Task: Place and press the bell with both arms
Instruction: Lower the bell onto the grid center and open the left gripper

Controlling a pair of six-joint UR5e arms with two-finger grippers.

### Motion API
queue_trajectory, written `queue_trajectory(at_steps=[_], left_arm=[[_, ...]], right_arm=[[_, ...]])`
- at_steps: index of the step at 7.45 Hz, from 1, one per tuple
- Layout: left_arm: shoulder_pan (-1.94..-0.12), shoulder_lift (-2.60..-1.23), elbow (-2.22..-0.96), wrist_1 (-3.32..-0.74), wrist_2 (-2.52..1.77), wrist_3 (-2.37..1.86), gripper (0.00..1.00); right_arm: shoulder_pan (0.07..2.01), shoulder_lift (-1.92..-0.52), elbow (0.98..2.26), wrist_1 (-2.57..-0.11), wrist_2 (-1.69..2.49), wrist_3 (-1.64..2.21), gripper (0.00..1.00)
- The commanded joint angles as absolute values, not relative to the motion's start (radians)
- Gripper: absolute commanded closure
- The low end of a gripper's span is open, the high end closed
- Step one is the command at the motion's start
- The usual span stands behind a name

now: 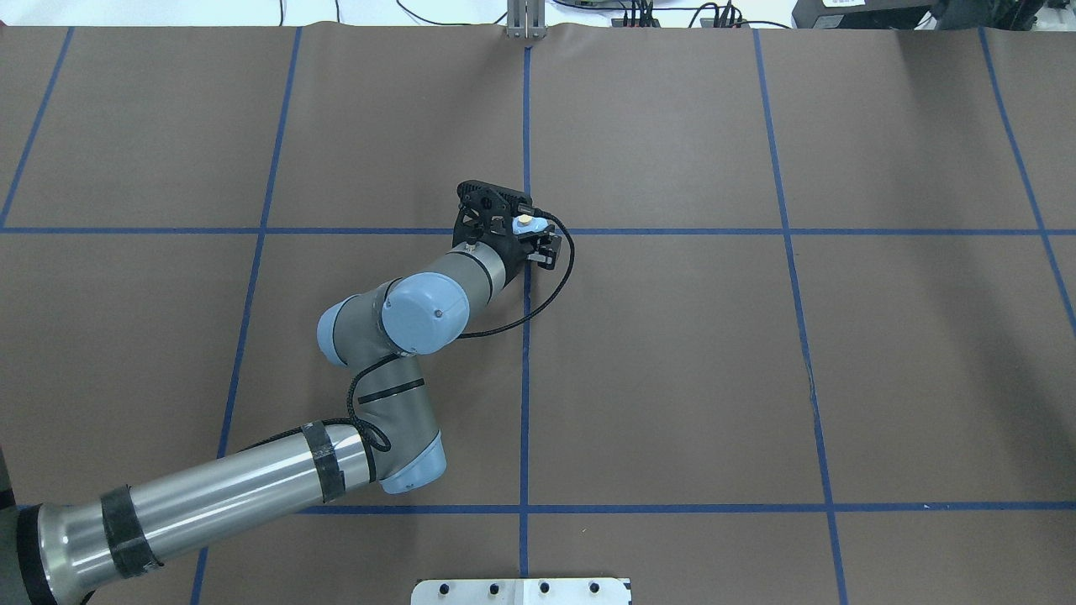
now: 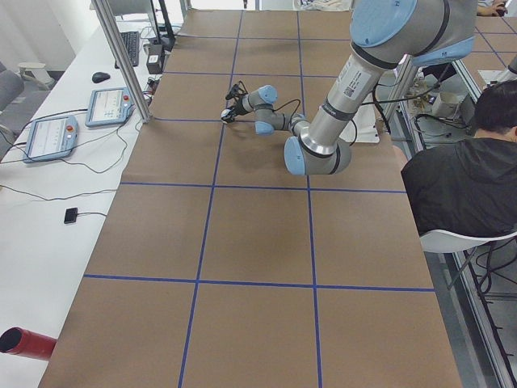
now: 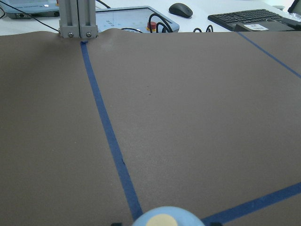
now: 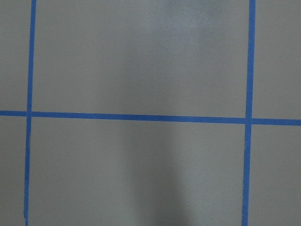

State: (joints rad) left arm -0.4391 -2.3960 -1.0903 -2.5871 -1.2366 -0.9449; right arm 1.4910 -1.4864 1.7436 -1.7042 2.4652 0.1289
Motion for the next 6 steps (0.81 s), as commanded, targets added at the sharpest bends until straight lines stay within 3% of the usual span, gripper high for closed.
queue_trajectory(at_steps=[1, 2, 3, 4, 5, 6], left_arm=[[-0.439, -2.396, -1.082, -2.588, -1.236, -0.945, 0.86], [-0.439, -2.396, -1.081, -2.588, -1.242, -0.945, 0.53], [-0.434, -2.396, -1.083, -2.588, -1.244, -0.945, 0.39], [-0.428, -2.402, -1.091, -2.589, -1.244, -0.946, 0.13], [-0.426, -2.405, -1.094, -2.589, -1.241, -0.948, 0.01], [-0.426, -2.405, -1.1, -2.589, -1.244, -0.948, 0.01]], right_arm=[[1.491, -1.486, 1.743, -1.704, 2.465, 0.129, 0.0], [1.491, -1.486, 1.743, -1.704, 2.465, 0.129, 0.0], [1.491, -1.486, 1.741, -1.704, 2.465, 0.129, 0.0], [1.491, -1.486, 1.743, -1.704, 2.465, 0.129, 0.0], [1.491, -1.486, 1.743, -1.704, 2.465, 0.129, 0.0], [1.491, -1.486, 1.741, -1.704, 2.465, 0.129, 0.0]])
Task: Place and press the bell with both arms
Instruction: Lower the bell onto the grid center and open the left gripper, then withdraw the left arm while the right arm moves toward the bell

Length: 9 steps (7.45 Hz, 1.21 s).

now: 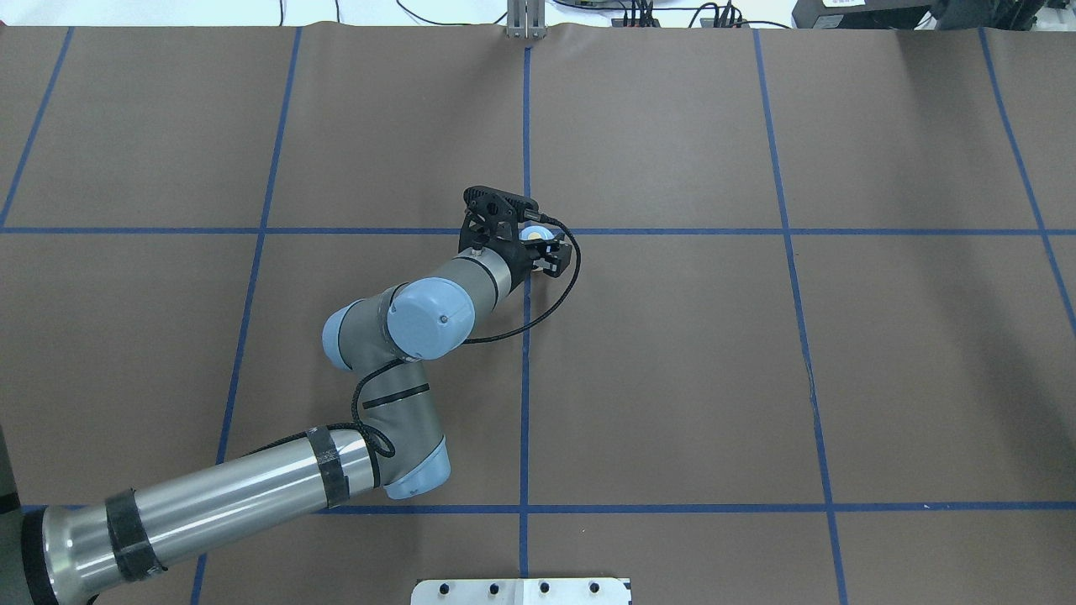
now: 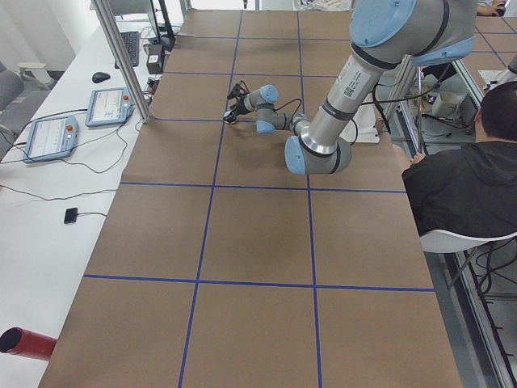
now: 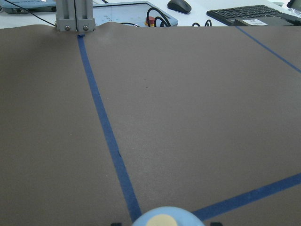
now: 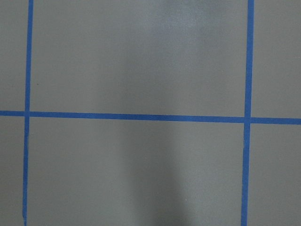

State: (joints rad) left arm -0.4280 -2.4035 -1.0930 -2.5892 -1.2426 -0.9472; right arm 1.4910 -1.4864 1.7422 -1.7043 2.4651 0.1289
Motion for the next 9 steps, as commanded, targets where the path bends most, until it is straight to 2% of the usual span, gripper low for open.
queue_trajectory(at_steps=[1, 3, 5, 7, 9], left_arm=[[-0.426, -2.405, -1.11, -2.591, -1.246, -0.95, 0.01], [-0.457, -2.405, -1.146, -2.585, -1.258, -0.943, 0.01], [-0.576, -2.404, -1.147, -2.535, -1.444, -0.942, 0.0], [-0.676, -2.402, -1.17, -2.427, -1.59, -0.942, 0.0], [-0.814, -2.393, -1.218, -2.212, -1.811, -0.933, 0.0]], right_arm=[[1.491, -1.486, 1.743, -1.704, 2.465, 0.129, 0.0], [1.49, -1.47, 1.743, -1.704, 2.465, 0.13, 0.0], [1.427, -1.41, 1.743, -1.712, 2.462, 0.135, 0.0], [1.353, -1.311, 1.747, -1.707, 2.457, 0.3, 0.0], [1.231, -1.179, 1.744, -1.703, 2.41, 0.516, 0.0]])
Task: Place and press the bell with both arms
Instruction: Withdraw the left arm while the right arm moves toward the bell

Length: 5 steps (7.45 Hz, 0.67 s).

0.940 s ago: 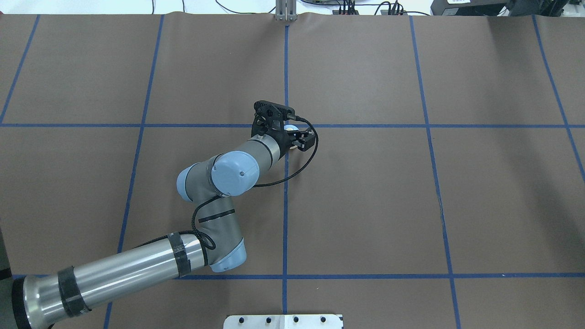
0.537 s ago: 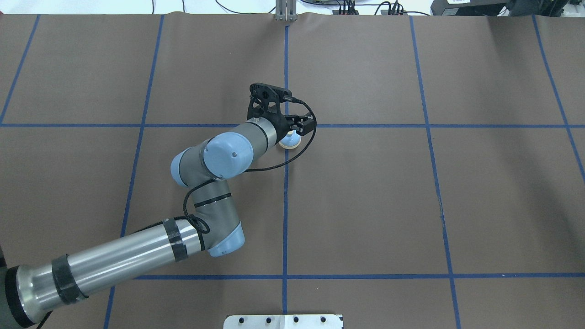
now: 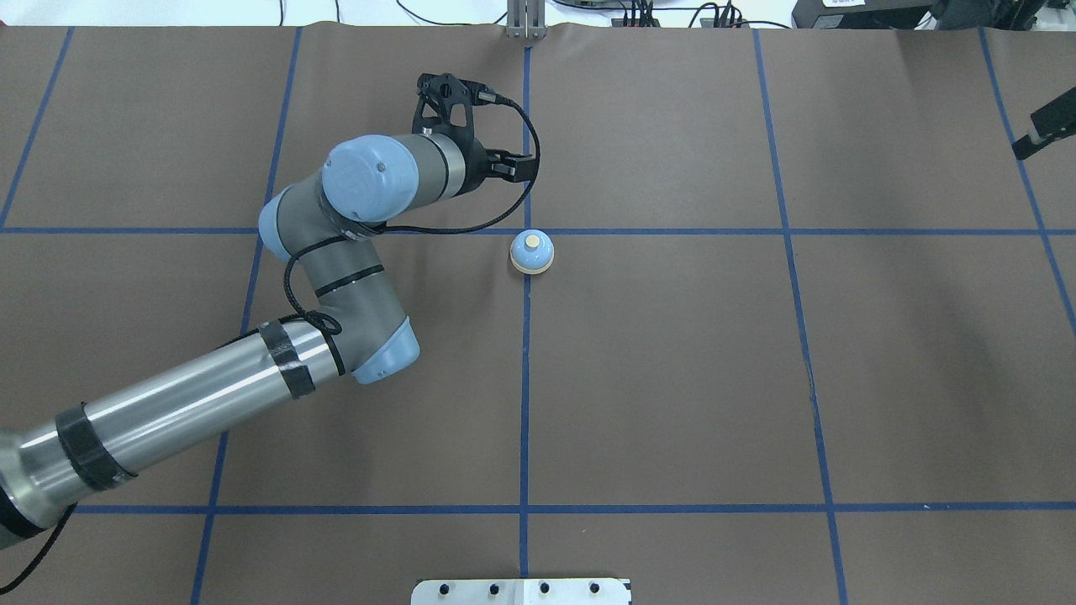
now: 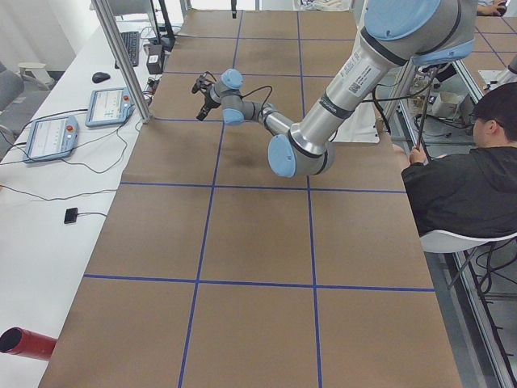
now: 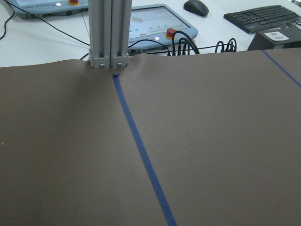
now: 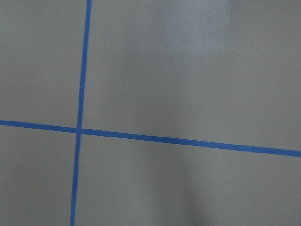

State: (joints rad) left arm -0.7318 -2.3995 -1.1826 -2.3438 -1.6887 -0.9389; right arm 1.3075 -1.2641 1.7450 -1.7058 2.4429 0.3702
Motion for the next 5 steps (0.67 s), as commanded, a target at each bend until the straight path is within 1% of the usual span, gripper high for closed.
queue_trajectory(at_steps=[1, 2, 3, 4, 5], left_arm=[[-0.848, -2.37, -1.267, -2.135, -1.872, -0.876, 0.0], [-0.901, -2.324, -1.319, -2.056, -1.941, -0.82, 0.0], [-0.964, -2.24, -1.392, -1.993, -2.004, -0.728, 0.0], [-1.01, -2.142, -1.466, -1.967, -2.031, -0.621, 0.0], [-1.069, -2.079, -1.501, -1.945, -2.07, -0.55, 0.0]], right_arm=[[1.162, -1.108, 1.744, -1.701, 2.373, 0.672, 0.0], [1.097, -1.051, 1.744, -1.701, 2.343, 0.772, 0.01], [1.033, -1.011, 1.746, -1.7, 2.285, 0.893, 0.05], [0.955, -0.959, 1.74, -1.7, 2.231, 1.001, 0.25], [0.887, -0.88, 1.691, -1.695, 2.158, 1.084, 0.55]])
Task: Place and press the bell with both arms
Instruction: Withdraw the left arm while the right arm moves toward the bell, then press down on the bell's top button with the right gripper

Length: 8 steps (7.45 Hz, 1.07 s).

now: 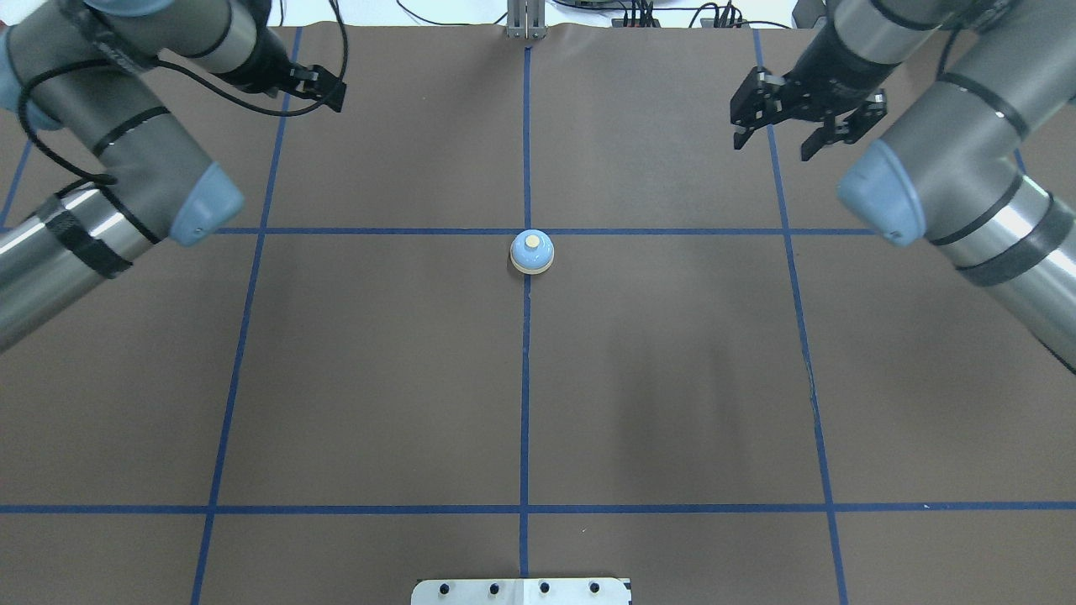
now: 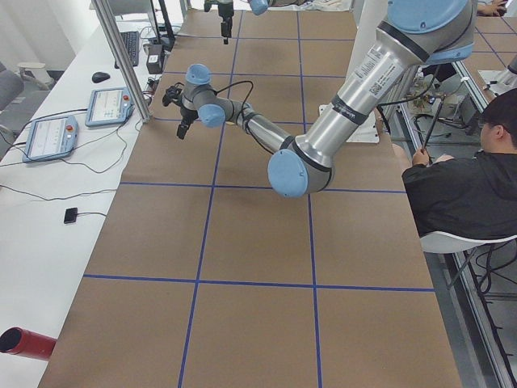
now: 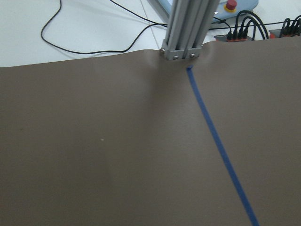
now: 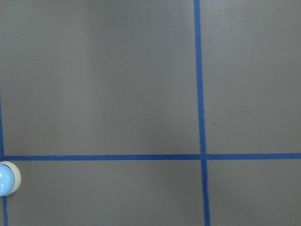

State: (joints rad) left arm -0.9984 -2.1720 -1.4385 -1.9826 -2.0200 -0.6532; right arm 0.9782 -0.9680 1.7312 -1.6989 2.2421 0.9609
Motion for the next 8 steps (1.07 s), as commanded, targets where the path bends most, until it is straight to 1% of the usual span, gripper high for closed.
queue_trajectory(at_steps=[1, 2, 4, 6, 8], left_arm=[[-1.119, -2.027, -1.535, -1.915, -2.101, -0.484, 0.0], [-1.165, -1.988, -1.567, -1.86, -2.132, -0.406, 0.0], [-1.222, -1.912, -1.64, -1.763, -2.135, -0.255, 0.0], [-1.247, -1.881, -1.657, -1.712, -2.135, -0.184, 0.0], [-1.249, -1.856, -1.676, -1.712, -2.135, -0.183, 0.0]], right_arm=[[0.841, -0.811, 1.61, -1.639, 2.129, 1.124, 0.81], [0.819, -0.767, 1.53, -1.578, 2.128, 1.156, 1.0], [0.772, -0.678, 1.415, -1.563, 2.096, 1.157, 1.0], [0.737, -0.612, 1.317, -1.551, 2.083, 1.154, 1.0], [0.7, -0.598, 1.221, -1.452, 2.059, 1.154, 1.0]])
